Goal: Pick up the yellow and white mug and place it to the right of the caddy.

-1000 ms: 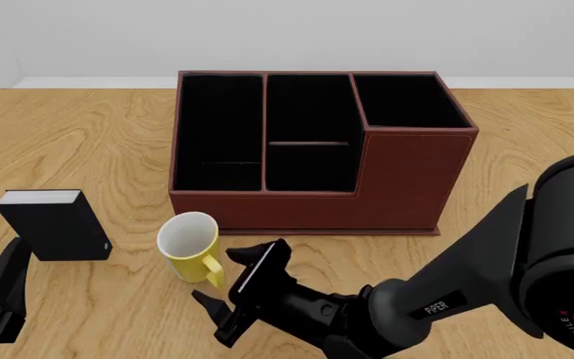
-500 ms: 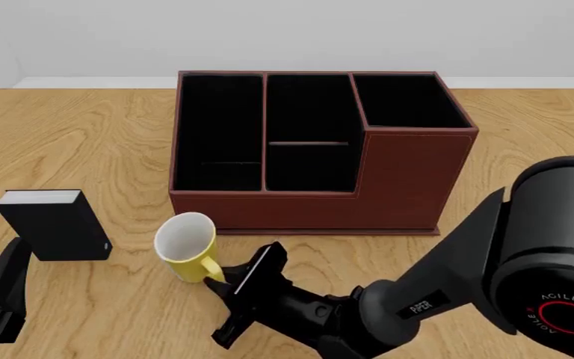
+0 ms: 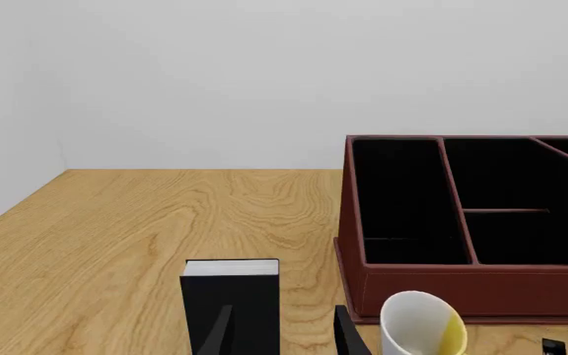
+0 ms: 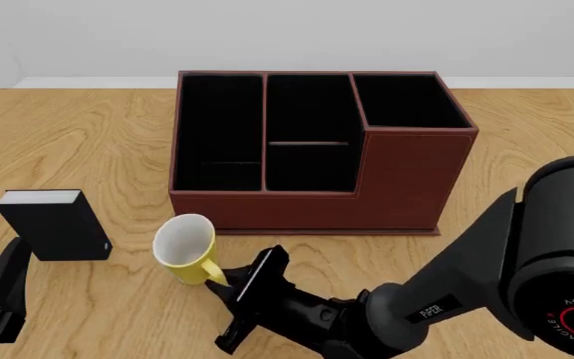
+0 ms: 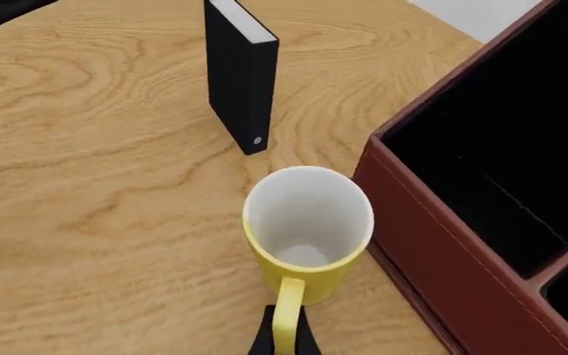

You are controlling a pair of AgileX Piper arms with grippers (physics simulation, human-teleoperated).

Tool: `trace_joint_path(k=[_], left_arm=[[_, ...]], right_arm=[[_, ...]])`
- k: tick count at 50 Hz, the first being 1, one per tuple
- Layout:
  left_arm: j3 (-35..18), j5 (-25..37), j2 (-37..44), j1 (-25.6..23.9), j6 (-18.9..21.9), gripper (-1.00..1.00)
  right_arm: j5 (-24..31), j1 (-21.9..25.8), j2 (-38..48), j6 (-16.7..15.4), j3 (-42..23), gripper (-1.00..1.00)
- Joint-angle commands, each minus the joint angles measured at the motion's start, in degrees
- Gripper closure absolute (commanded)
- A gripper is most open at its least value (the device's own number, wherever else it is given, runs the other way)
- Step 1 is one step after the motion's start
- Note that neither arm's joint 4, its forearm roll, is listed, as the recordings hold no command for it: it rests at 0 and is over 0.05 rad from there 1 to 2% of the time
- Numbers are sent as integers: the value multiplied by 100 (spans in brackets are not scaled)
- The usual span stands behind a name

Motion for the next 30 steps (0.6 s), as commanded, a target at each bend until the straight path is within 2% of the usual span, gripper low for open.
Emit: trace_joint_path(k=[1,21,30], left_arm=[[0,0,0,0,0,-100],[0,0,0,0,0,-100],[0,0,0,0,0,-100]], right_arm=[[-68,118,-327,-279,231,100],[239,256,-1176,-643,608,100],[454,138,-1781,-494,863,100]])
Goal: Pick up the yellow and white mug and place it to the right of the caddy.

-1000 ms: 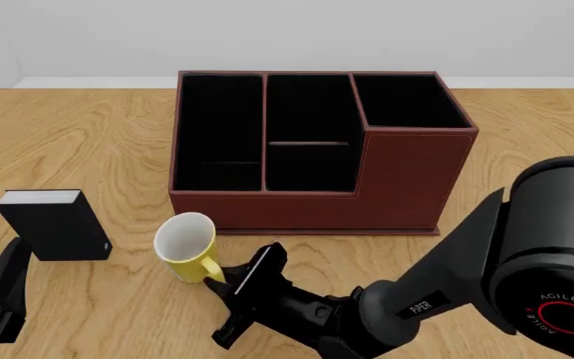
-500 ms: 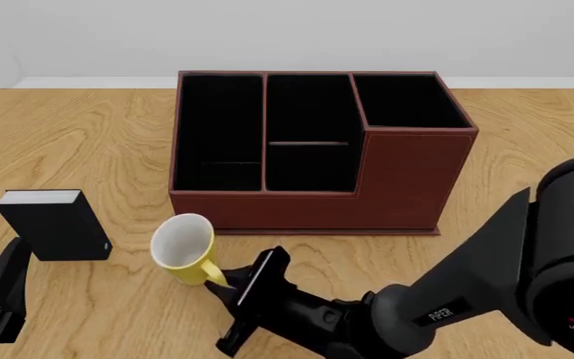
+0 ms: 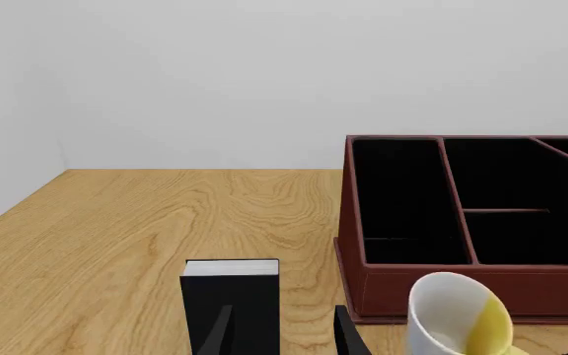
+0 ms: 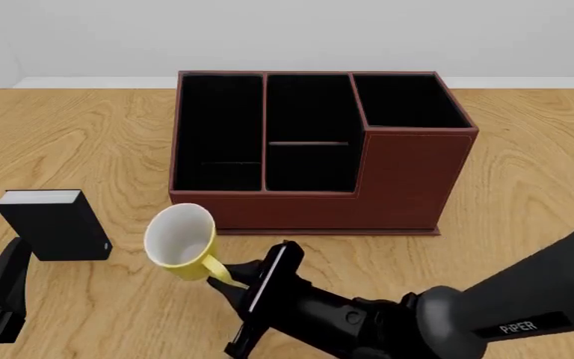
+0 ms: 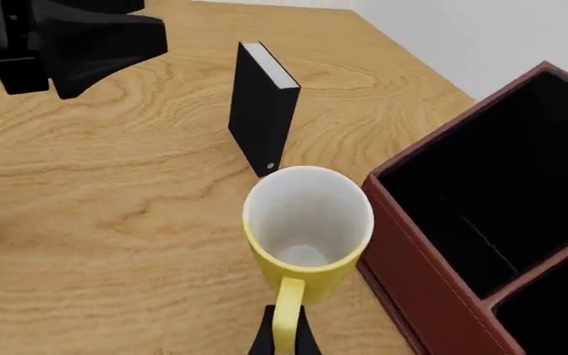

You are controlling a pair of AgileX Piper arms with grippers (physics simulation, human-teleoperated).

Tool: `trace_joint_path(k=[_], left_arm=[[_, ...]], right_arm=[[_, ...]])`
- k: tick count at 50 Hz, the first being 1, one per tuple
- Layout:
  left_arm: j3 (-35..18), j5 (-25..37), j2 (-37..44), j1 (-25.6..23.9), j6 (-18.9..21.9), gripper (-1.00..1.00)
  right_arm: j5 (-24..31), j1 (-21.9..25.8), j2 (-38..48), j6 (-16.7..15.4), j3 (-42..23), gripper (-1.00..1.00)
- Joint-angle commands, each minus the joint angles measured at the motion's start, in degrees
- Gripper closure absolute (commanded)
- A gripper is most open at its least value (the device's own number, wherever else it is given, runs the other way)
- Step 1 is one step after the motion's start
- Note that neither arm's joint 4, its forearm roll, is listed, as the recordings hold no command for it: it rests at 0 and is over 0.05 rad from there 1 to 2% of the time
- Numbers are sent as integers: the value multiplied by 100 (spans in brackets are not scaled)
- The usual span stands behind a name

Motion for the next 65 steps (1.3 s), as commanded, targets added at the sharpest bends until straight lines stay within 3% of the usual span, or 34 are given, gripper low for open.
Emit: trace_joint_path(k=[1,65], left_arm=[[0,0,0,0,0,-100],[0,0,0,0,0,-100]], right_arm=[[229,-44,-638,33,238,100],[847,-289,-2151,-202,721,100]])
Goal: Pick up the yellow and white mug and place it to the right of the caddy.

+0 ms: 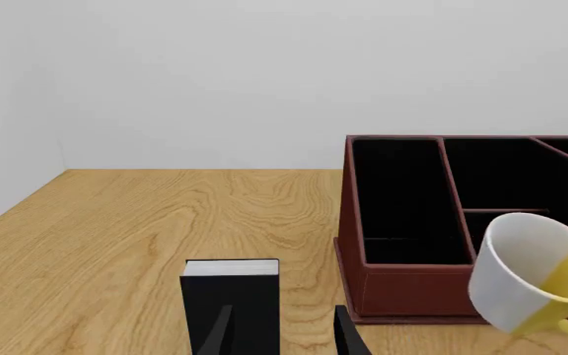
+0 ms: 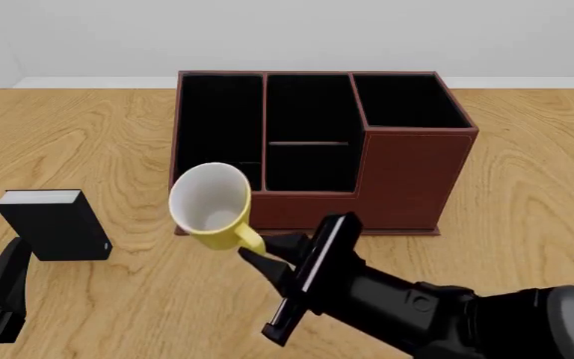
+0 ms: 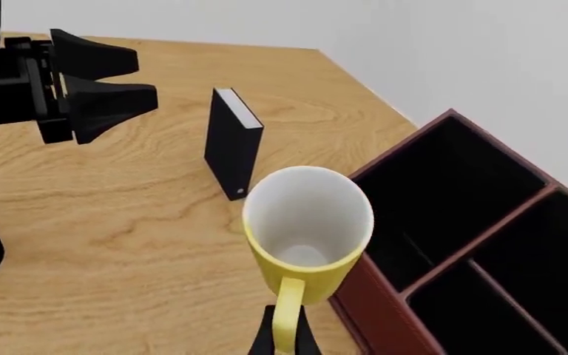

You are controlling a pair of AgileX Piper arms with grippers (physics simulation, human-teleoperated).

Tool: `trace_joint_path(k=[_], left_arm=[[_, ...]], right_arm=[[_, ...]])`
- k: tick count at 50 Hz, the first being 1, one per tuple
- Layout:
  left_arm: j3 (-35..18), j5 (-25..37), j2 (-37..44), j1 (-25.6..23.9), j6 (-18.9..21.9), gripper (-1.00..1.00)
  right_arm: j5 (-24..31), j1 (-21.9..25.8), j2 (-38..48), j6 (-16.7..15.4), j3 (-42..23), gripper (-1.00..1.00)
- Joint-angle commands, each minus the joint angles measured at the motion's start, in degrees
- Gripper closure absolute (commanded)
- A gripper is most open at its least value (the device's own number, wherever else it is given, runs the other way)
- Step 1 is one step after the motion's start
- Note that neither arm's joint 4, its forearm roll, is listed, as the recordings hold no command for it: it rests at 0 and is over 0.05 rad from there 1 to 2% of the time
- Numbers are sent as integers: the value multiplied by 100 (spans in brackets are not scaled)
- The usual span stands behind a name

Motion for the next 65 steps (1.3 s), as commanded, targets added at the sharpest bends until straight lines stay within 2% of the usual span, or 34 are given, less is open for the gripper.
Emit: trace_joint_path(k=[1,19,65], left_arm=[[0,0,0,0,0,-100],[0,0,0,0,0,-100],[0,0,0,0,0,-100]], right_arm=[[57,-45,-221,-11,31,100],[255,-70,-650,-232,85,100],[792,-313,-1717,-329,267,100]])
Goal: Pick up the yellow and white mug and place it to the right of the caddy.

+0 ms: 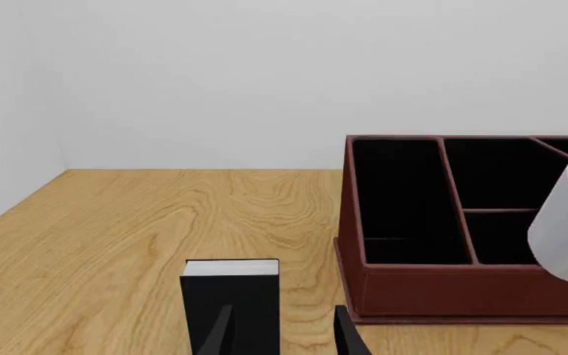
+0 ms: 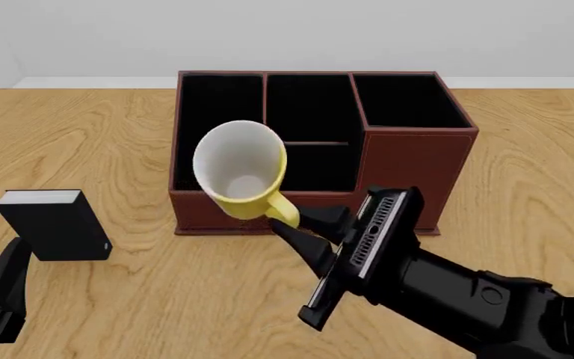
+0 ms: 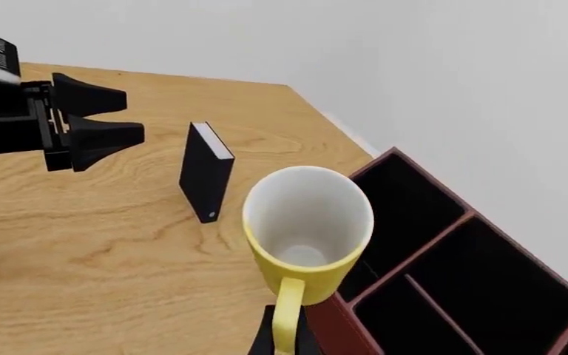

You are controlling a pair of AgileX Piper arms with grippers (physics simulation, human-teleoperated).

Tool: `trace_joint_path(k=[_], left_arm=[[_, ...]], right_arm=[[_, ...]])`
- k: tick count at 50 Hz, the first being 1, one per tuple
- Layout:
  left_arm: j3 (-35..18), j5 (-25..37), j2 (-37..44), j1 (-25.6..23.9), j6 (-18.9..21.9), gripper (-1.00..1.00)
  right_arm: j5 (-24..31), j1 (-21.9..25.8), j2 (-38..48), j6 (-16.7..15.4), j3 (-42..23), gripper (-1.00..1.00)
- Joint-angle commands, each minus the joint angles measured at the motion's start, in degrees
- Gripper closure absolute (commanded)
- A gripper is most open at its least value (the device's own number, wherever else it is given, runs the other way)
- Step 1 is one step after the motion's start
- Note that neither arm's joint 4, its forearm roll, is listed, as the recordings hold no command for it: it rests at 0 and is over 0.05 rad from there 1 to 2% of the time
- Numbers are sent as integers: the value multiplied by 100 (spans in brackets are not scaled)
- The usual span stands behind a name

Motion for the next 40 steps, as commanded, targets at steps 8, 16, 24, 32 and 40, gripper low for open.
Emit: trace_joint_path(k=[8,16,24,32,40], left_arm=[[0,0,0,0,0,-100],[0,0,0,0,0,-100],[0,0,0,0,0,-100],[0,0,0,0,0,-100],[0,0,0,0,0,-100]], right_arm=[[224,-140,-421,-16,20,100],[310,-218,-589,-53,48,100],[440,-292,-787,-97,63,100],[603,-421,-1055,-130,86,100],[729,-554,-1317,-143,185,100]])
